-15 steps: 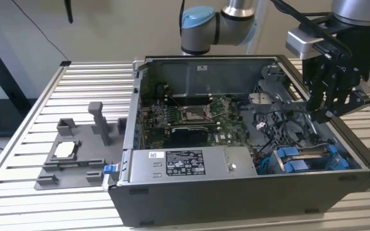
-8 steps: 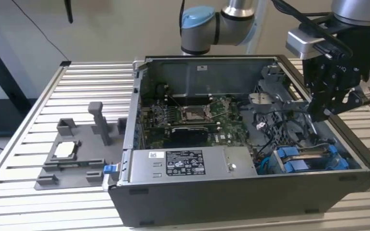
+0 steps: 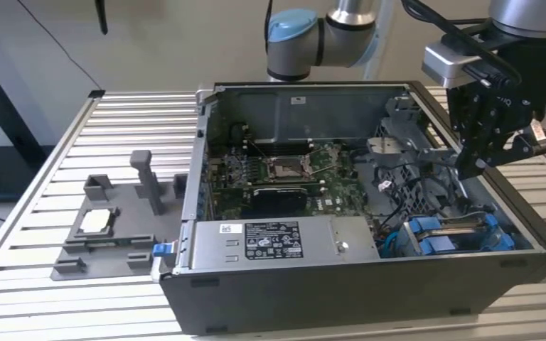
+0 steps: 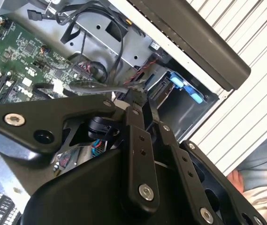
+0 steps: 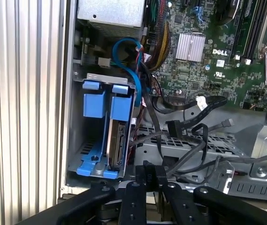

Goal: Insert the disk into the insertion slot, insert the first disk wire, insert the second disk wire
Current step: 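Insert the first disk wire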

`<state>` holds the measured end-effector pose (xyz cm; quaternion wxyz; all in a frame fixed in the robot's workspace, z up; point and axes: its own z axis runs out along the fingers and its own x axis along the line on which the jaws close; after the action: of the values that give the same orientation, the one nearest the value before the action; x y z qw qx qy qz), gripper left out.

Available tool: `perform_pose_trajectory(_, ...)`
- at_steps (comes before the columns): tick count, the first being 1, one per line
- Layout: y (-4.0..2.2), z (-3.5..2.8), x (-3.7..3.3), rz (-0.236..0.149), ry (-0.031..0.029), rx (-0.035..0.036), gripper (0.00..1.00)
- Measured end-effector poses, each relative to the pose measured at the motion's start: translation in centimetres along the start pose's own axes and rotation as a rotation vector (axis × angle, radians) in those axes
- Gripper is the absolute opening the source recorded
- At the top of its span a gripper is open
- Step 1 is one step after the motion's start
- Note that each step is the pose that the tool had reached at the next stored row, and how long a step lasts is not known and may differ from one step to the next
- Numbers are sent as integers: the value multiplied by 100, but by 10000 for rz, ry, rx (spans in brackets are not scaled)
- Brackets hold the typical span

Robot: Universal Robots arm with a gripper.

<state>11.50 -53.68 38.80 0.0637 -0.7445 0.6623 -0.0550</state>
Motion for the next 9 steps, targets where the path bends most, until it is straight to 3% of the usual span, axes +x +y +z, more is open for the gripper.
perform_pose_trajectory(6, 0, 0, 0, -34, 16, -11, 20)
perform_pose_trajectory(8, -4, 2, 1, -33, 8, -107, 20)
perform_pose_trajectory(9, -11, 5, 4, -31, -3, -214, 20)
